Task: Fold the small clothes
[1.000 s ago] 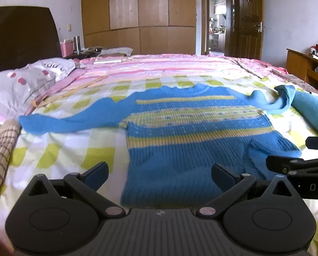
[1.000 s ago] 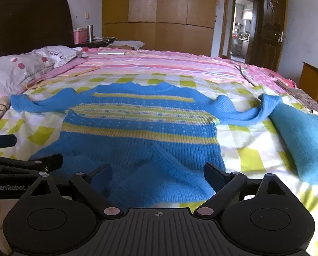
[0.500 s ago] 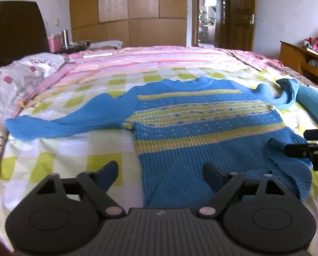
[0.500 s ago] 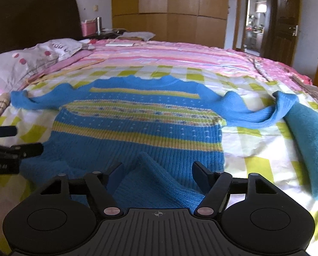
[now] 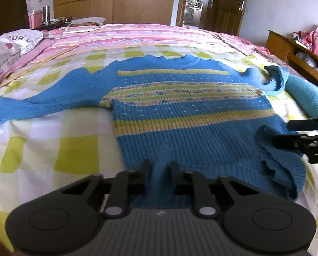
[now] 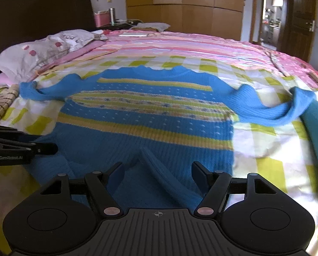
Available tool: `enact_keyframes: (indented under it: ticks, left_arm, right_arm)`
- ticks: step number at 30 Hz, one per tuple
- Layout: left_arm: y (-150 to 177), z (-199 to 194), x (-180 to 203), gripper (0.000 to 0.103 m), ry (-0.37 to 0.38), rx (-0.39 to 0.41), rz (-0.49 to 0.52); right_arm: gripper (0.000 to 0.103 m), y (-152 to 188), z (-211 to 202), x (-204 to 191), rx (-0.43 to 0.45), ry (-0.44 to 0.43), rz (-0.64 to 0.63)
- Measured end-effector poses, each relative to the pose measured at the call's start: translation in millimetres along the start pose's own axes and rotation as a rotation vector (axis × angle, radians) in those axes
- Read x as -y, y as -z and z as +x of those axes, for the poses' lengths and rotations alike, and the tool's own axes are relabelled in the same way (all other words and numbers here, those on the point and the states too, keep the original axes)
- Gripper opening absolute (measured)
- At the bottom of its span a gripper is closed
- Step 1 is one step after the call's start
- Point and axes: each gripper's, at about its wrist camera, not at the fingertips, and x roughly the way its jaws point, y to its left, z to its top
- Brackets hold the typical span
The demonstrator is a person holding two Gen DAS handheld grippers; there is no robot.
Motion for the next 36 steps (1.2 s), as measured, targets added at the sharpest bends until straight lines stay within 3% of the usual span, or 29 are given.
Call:
enact_keyframes:
  ticks: [1, 3, 4, 6, 8, 10, 17, 22, 29, 36]
  left_arm:
    - [-1, 0, -1, 0.019, 0.004, -0.001, 0.0]
    - [-1, -2, -1, 0.017, 0.01, -0.002, 0.002]
    - [-1, -3, -2, 0.016, 0.013, -0.003, 0.003]
    - [-1, -5, -2, 0.015, 0.018, -0.005, 0.005]
    - [0, -8, -4, 0.014, 0.026, -0.005, 0.002]
    - [1, -13, -7, 0.013, 0.038, 0.003, -0.012]
    - [12, -52, -15, 0.011, 0.092, 0.046, -0.059]
    - [33, -82, -14, 0.011, 0.11, 0.053, -0.089]
    - [62, -97, -13, 0.011, 0.086, 0.027, -0.104]
    - [78, -110, -5, 0.012, 0.069, 0.008, -0.084]
  right_arm:
    - [0.068, -2, 3, 0, -0.012, -0.007, -0.002]
    - [0.057, -4, 11, 1, -0.045, -0.022, -0.004]
    - [0.041, -4, 15, 2, -0.071, -0.033, 0.002]
    - [0.024, -3, 21, 6, -0.112, -0.045, 0.03]
    - [0.012, -2, 16, 9, -0.11, -0.046, 0.04]
    - [0.007, -2, 4, 11, -0.096, -0.072, 0.057]
    - [0.006, 3, -63, 17, -0.018, -0.113, 0.047]
    - [0.006, 24, -108, 23, -0.004, -0.098, 0.022]
    - [0.001, 59, -130, 34, -0.063, -0.016, -0.007]
    - [0.006, 79, -134, 34, -0.095, 0.038, 0.002]
